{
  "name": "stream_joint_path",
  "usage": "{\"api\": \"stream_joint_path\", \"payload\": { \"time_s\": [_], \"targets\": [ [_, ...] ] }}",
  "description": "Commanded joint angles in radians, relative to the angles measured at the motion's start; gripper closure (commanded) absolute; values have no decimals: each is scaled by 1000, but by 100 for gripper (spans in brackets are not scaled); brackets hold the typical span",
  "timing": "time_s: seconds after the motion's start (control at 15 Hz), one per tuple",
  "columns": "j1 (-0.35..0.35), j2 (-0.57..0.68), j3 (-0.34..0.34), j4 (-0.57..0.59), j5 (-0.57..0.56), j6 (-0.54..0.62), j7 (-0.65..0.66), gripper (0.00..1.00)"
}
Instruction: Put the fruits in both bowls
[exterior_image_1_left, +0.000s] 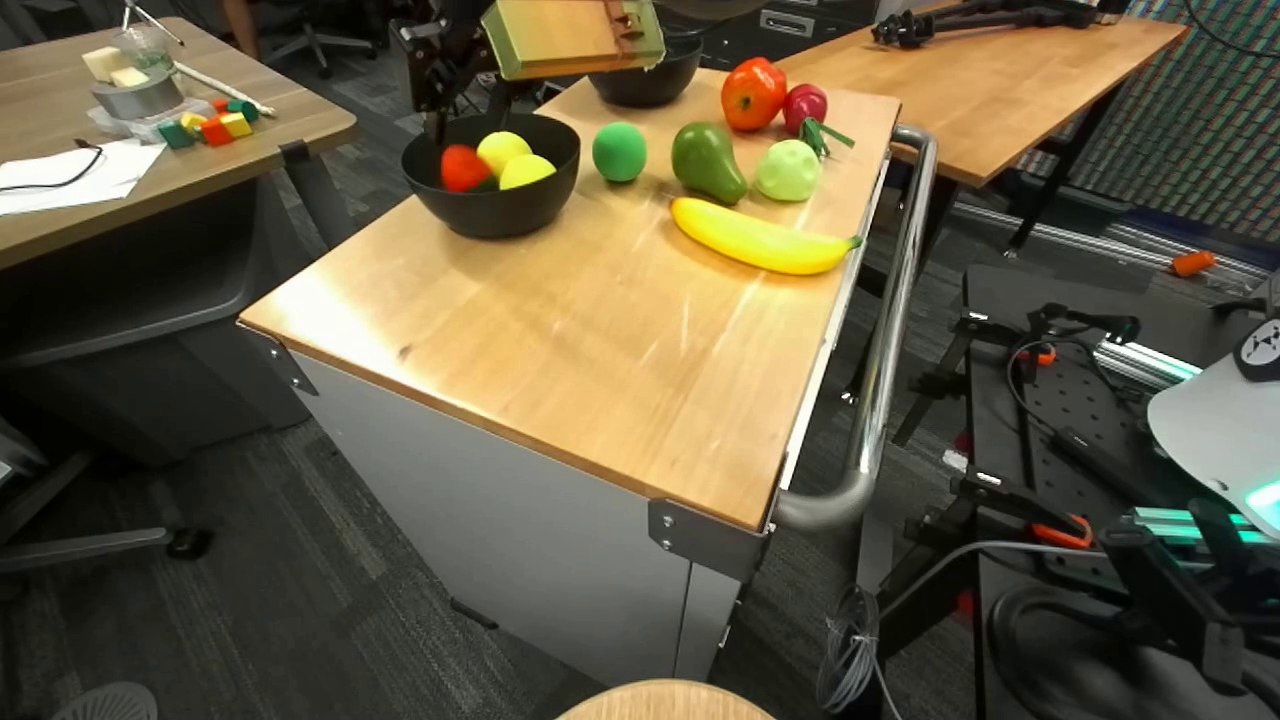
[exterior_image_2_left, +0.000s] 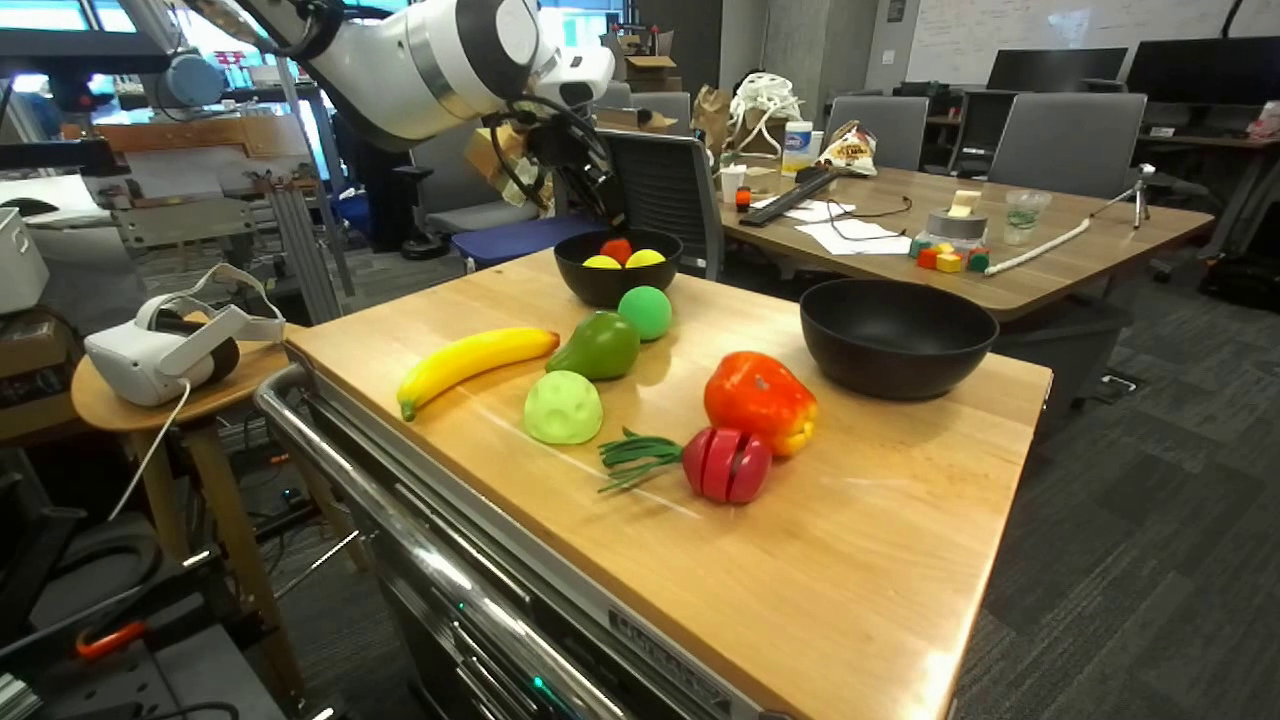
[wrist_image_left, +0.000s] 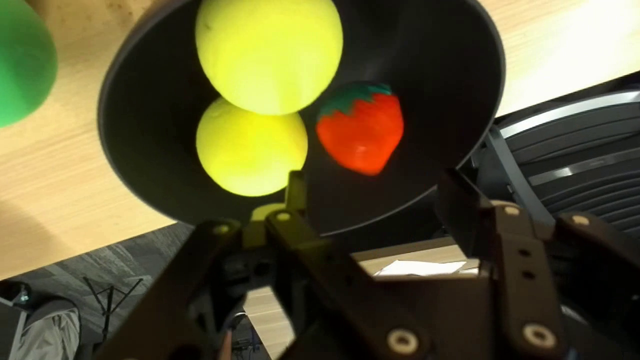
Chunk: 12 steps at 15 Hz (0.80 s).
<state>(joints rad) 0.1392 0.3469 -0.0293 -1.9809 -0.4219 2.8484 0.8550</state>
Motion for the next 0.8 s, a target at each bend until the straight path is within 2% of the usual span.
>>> {"api": "stream_joint_path", "payload": {
  "time_s": [0.0, 0.13, 0.2, 0.33, 0.4, 0.53, 0.73],
  "targets": [
    [10, -45, -2, 28, -19, -74, -29, 1],
    [20, -127, 8, 6, -15, -166, -51, 0],
    [55, -176, -18, -7, 19, -210, -83, 0],
    [64, -267, -12, -25, -18, -307, -60, 0],
    [39, -156, 0, 22, 2, -231, -55, 0],
    [35, -232, 20, 9, -2, -303, -53, 0],
    [12, -319, 14, -84, -9, -289, -41, 0]
  ]
}}
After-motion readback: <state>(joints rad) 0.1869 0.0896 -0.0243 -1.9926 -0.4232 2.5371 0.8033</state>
